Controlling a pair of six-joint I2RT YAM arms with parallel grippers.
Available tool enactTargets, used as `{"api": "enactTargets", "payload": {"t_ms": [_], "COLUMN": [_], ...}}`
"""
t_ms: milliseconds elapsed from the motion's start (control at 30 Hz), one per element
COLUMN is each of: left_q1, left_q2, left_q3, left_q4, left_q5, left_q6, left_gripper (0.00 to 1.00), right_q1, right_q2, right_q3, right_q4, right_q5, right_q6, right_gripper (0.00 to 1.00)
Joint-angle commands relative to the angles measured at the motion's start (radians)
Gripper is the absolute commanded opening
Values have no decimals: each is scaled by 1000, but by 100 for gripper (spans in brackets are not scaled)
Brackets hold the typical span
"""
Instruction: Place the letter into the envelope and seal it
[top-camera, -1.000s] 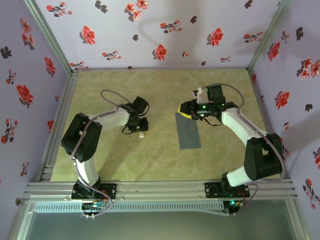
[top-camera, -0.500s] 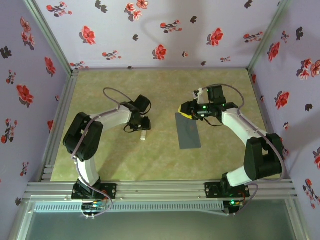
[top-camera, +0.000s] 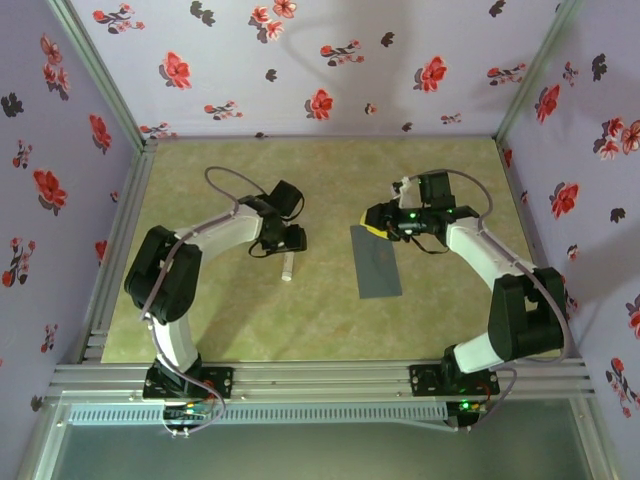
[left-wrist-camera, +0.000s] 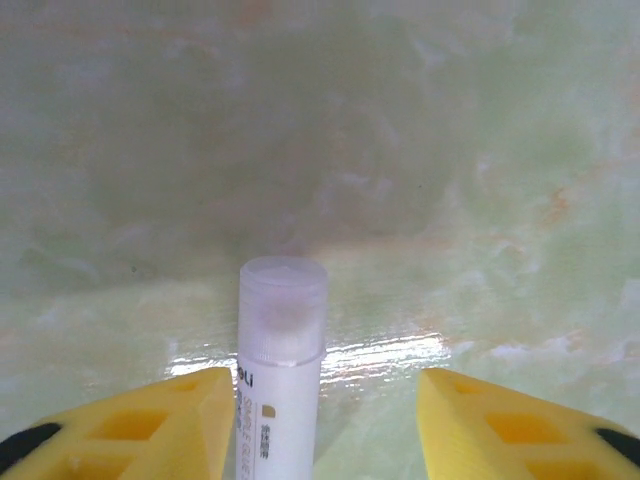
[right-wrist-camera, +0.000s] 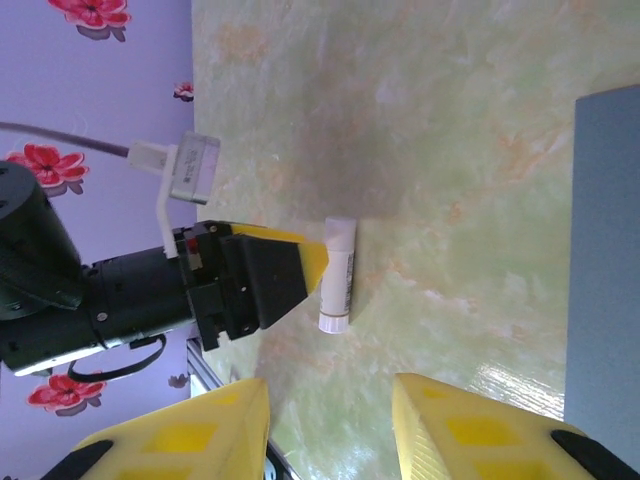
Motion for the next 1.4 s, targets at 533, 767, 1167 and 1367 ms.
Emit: {"api": "enactTargets", "payload": {"t_ms": [533,767,1167,1367], "left_q1": [379,381,391,453], "left_q2": [-549,-687,-652,-598], "left_q3": [-162,-413,-586,-618], "left_q4": [338,637,815,852], "left_q5": [-4,-78,-139,-169], "left_q6": [182,371,547,550], "left_gripper": [100,100,100,100], "right_q1": [-185,-213,-213,-213], "right_q2": [-213,-331,-541,-559], "right_q3": [76,79,-208,-267], "right_q4": [-83,-113,260,289], "right_q5": [257,500,827,886], "right_q6": [-80,-136,-276,-355], "right_gripper": [99,99,99,99]}}
